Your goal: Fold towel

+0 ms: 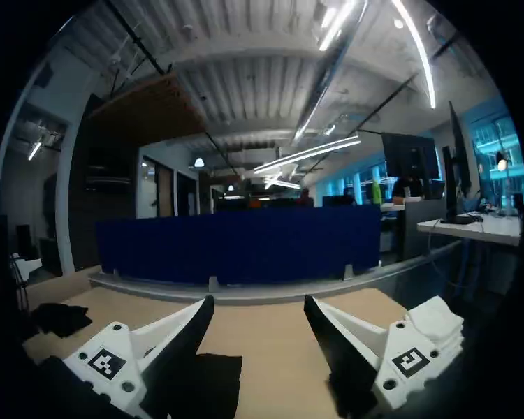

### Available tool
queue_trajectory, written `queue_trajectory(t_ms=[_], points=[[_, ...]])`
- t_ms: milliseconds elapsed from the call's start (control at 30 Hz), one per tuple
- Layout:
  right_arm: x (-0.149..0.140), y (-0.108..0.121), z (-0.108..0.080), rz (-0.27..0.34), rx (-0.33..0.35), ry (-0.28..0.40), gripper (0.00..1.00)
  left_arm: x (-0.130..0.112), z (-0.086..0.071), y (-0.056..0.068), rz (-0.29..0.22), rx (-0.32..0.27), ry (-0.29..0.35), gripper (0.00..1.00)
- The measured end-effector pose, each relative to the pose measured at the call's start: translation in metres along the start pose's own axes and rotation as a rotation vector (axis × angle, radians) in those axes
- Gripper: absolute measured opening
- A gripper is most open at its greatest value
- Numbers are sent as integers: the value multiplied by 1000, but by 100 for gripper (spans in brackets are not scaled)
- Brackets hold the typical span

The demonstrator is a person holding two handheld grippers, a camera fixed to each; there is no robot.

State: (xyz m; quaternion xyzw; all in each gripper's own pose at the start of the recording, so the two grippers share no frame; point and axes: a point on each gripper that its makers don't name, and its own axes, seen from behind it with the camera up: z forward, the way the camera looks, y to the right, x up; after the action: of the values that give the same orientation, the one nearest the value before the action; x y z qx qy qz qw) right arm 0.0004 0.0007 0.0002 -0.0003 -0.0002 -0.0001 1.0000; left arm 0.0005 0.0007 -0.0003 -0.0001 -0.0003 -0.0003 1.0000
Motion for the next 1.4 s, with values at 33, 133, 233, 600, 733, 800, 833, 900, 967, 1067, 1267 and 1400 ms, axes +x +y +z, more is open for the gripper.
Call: queue_trajectory(t_ms=[33, 133, 233, 600, 733, 800, 833, 900, 967, 1067, 1267, 1400], points=[[2, 4, 1, -1, -3, -2, 99, 2, -2, 4, -3, -1, -3, 99], [9, 12, 4, -8, -8, -11, 99, 9, -5, 11, -7, -7, -16, 99], [15, 16, 7, -21, -5, -21, 99, 14, -3, 13, 0, -14, -29, 99], [3, -16, 9, -151, 171, -165, 99, -7, 3, 57, 155, -190, -161, 99], [-13, -40, 5, -223, 284, -272, 100, -24, -3, 82, 212, -311, -229, 99], [-20, -50, 2, -252, 335, -318, 99, -32, -6, 93, 219, -367, -263, 99], [-23, -53, 1, -260, 354, -335, 99, -35, -8, 97, 215, -389, -278, 99], [-29, -59, -1, -273, 386, -364, 99, -42, -10, 104, 210, -427, -304, 99], [-35, -61, -1, -279, 404, -386, 99, -48, -12, 108, 206, -449, -322, 99], [-46, -63, -2, -289, 423, -418, 99, -60, -14, 114, 209, -476, -353, 99], [-82, -64, -5, -317, 452, -473, 99, -98, -19, 124, 236, -511, -412, 99], [-114, -65, -8, -322, 464, -513, 99, -127, -24, 129, 256, -528, -451, 99]])
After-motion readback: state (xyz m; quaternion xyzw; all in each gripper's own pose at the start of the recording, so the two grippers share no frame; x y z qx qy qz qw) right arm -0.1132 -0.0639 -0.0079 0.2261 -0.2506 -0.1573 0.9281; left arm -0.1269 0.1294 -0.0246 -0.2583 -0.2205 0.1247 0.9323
